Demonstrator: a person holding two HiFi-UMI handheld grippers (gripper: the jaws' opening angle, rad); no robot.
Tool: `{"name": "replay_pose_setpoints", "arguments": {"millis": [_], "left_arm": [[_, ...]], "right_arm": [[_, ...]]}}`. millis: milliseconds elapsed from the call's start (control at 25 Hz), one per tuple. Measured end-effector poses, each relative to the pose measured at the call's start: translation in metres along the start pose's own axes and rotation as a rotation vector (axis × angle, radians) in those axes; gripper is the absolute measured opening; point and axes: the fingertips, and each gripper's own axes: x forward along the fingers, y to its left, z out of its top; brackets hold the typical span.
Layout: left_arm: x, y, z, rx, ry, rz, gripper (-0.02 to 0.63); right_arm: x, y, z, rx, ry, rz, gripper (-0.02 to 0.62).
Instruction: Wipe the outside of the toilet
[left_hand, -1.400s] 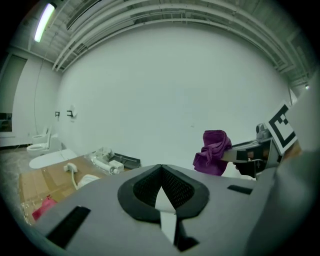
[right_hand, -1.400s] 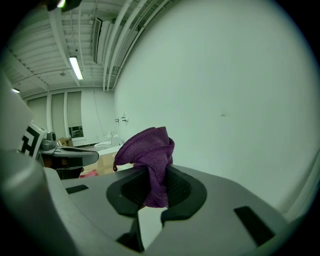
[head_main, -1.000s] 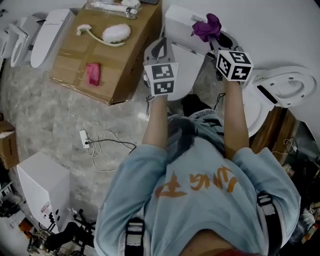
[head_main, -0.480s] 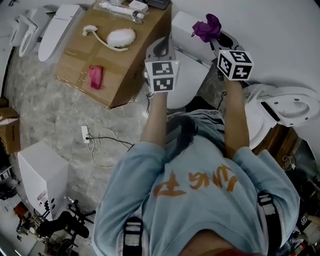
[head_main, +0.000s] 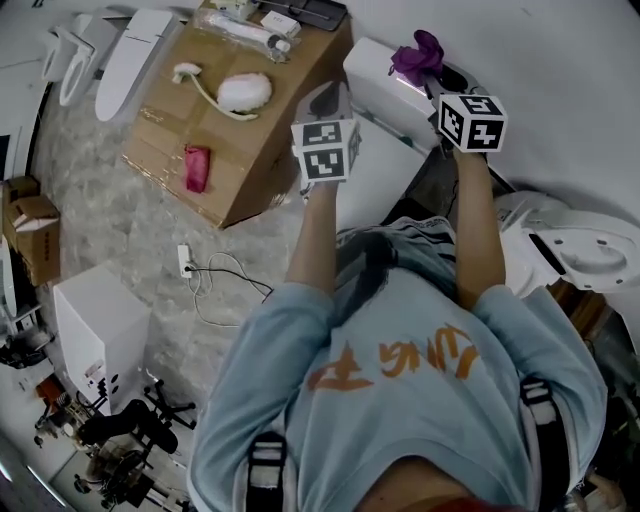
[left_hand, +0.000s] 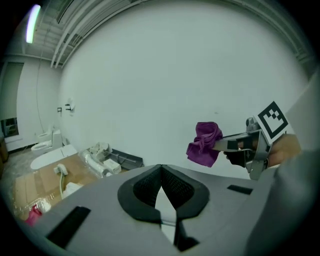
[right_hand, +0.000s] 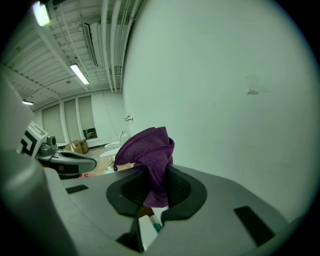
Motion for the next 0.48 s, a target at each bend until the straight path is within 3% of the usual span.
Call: {"name": "replay_pose_setpoints", "arguments": {"millis": [160,480], "left_arm": [[0.02,-0.005,-0.004,0.013,0.044,0.021,0.023],[0.059,-0.012,0.001,-0.042,0.079,0.036,0.023]], "right_arm": [[0.023,-0.015,-0.002,0.0,0.014,0.04,0.077],[0.074,-0.036,-0.013,-0.063,0.081,0.123,0.077]]}}
